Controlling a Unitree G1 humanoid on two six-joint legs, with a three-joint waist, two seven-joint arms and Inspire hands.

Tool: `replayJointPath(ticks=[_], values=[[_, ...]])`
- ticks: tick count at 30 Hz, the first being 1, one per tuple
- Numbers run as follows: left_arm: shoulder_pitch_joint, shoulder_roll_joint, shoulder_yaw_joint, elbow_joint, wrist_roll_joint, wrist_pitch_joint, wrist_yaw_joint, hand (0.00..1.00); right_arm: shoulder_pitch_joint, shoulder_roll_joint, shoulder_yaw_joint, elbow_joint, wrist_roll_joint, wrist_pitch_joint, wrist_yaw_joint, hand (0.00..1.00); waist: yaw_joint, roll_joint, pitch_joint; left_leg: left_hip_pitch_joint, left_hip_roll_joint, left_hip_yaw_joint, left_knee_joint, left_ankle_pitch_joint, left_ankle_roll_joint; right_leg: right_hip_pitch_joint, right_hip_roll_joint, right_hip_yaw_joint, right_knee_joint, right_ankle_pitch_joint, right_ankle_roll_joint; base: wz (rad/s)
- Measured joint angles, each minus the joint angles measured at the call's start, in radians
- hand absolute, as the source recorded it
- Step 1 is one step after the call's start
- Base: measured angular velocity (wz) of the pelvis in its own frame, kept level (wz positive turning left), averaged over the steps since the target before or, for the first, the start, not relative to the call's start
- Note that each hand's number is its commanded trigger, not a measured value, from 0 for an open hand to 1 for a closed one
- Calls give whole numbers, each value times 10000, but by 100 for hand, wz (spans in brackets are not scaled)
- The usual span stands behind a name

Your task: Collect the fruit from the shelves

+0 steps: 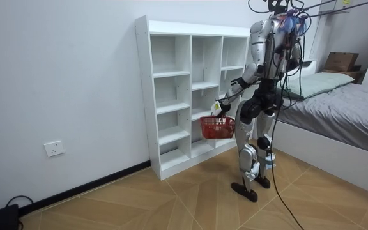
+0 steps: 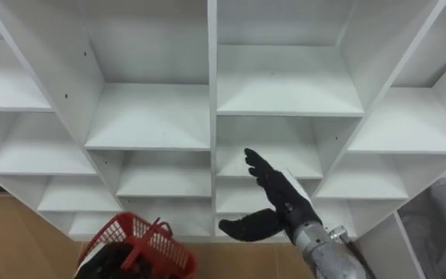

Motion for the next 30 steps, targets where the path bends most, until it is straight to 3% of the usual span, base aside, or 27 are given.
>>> replayJointPath(ticks=[5, 7, 9, 12, 15, 20, 25, 30], values=[[312, 11, 324, 9, -24, -40, 584, 100, 364, 20, -352, 541, 186, -164, -673, 0, -88, 5, -17, 49, 4, 1, -7, -31, -14, 108, 11, 17, -24, -1, 2, -1], [322, 11, 353, 260, -23, -102, 651, 100, 401, 24, -445, 999, 205, -419, -895, 0, -87, 6, -18, 143, 10, 0, -9, -72, -24, 150, 21, 20, -49, -11, 11, 0], [315, 10, 446, 678, -25, -116, 749, 100, 400, 29, -489, 2088, 141, -552, -1252, 0, -75, -29, -92, 176, 11, -1, -9, -100, -28, 165, 22, 23, -38, -48, 18, 0], [549, 3, 606, 844, -40, -127, 811, 100, 610, 28, -508, 2728, 78, -578, -1599, 0, -73, -45, -83, 166, 7, -1, -14, -117, -23, 166, 28, 23, -45, -48, 18, 0], [622, 1, 757, 1277, -86, -282, 1082, 100, 681, 42, -556, 4012, 65, -867, -1947, 0, -75, -26, -62, 184, 3, -46, -17, -142, -19, 329, 81, -20, -149, -43, 26, 4], [665, -46, 1077, 1969, -229, -387, 1322, 100, 701, 78, -569, 5756, -395, -947, -2368, 0, -7, 42, -35, 145, 15, -80, -20, -198, -32, 300, 98, -38, -205, -58, 34, 1], [654, -90, 1081, 2281, -184, -387, 1392, 100, 136, 96, -672, 7951, -327, -972, -2358, 0, -34, 82, -38, 153, -8, -115, -18, -225, -28, 358, 91, -60, -227, -92, 44, 1], [598, -245, 1416, 2563, -161, -247, 1376, 100, -209, 132, -871, 9645, 223, -730, -2053, 0, -31, 154, -17, 167, -69, -334, -12, -244, -1, 530, -6, -310, -241, -173, 95, 14]])
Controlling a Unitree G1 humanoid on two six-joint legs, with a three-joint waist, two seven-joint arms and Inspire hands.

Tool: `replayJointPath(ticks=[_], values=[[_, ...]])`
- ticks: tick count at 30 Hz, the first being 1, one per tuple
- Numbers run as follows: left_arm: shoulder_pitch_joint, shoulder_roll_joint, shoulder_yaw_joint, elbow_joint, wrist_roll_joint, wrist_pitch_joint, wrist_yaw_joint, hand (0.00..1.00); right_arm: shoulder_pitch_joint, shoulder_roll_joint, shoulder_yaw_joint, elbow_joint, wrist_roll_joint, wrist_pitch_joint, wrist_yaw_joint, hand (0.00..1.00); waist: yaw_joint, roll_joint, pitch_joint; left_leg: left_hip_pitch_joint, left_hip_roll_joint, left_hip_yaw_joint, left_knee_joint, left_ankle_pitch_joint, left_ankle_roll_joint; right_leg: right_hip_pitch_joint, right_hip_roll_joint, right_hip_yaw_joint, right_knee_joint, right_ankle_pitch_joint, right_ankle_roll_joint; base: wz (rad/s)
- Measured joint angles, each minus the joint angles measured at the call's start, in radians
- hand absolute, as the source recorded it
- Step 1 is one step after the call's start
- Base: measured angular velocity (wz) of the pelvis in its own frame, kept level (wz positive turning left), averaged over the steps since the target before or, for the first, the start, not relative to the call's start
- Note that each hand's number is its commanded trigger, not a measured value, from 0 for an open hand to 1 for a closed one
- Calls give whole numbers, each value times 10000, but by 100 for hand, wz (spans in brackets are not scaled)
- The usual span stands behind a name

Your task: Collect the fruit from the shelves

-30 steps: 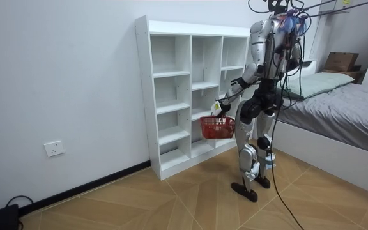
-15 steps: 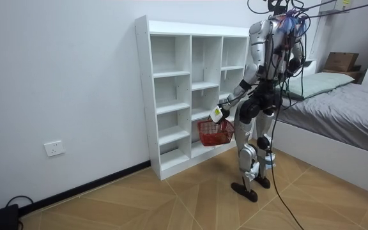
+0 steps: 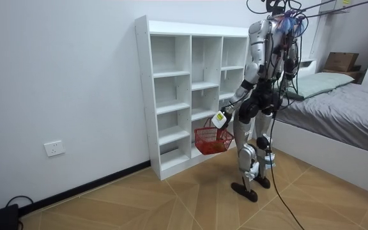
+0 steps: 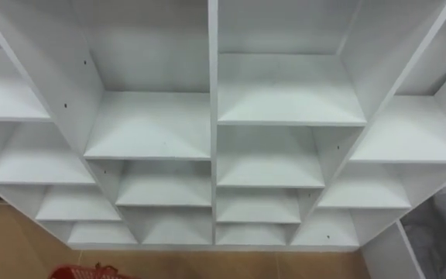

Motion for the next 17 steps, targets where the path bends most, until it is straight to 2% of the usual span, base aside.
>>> replayJointPath(ticks=[1, 5, 9, 17], values=[[-1, -12, 43, 20, 5, 16, 4, 100, -67, -12, -25, 171, -2, 31, 32, 0, -3, -3, 1, 6, -3, -9, 4, -3, 5, 10, -3, -5, 3, -9, 3, 7], [-92, -33, 11, 184, -34, 375, 19, 100, -287, 52, -16, 569, -64, 637, 149, 0, -6, 9, 44, 180, -22, -46, 3, -42, 18, 112, -13, 0, 21, -74, 29, 2], [-115, -37, 8, 241, -32, 649, 14, 100, -496, 61, 6, 561, -220, 1007, 153, 0, -7, 3, 49, 299, -25, -43, 2, -72, 19, 145, -14, -8, 64, -114, 34, 0], [-185, -78, 1, 315, -28, 861, 16, 100, -696, 57, 146, 561, -487, 1221, 125, 0, 3, -7, 61, 308, -17, -42, 0, -84, 12, 162, -3, -24, 57, -115, 33, 0]])
